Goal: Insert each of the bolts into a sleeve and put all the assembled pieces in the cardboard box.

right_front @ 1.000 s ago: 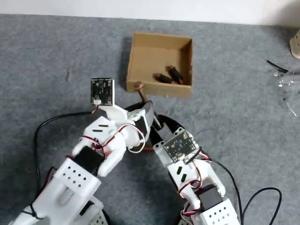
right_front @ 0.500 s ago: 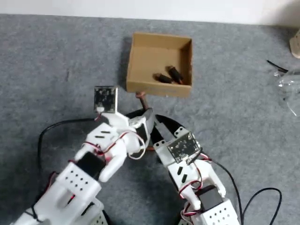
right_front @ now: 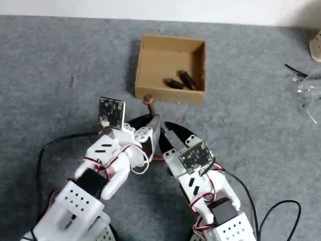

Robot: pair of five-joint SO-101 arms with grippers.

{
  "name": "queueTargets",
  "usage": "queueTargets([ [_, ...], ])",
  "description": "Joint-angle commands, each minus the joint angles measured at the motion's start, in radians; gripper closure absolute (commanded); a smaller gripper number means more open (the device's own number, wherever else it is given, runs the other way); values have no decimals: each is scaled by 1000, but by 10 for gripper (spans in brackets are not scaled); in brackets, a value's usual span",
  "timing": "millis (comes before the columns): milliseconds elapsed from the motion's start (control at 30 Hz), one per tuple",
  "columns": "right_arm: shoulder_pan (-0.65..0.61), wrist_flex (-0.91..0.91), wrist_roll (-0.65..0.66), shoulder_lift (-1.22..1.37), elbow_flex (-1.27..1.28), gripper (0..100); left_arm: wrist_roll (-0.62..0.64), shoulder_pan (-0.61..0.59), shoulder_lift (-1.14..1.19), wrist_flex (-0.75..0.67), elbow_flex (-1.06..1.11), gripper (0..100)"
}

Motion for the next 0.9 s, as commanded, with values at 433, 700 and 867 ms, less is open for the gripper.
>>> queueTargets([
  [433, 65, 70, -6, -24, 145, 992, -290, -254, -8, 20, 68, 995],
  [700, -8, 420, 199, -24, 19, 991, -307, -364, -8, 15, 61, 995],
  [867, -13, 510, 204, -21, -25, 923, -471, -418, -2, 14, 65, 995],
])
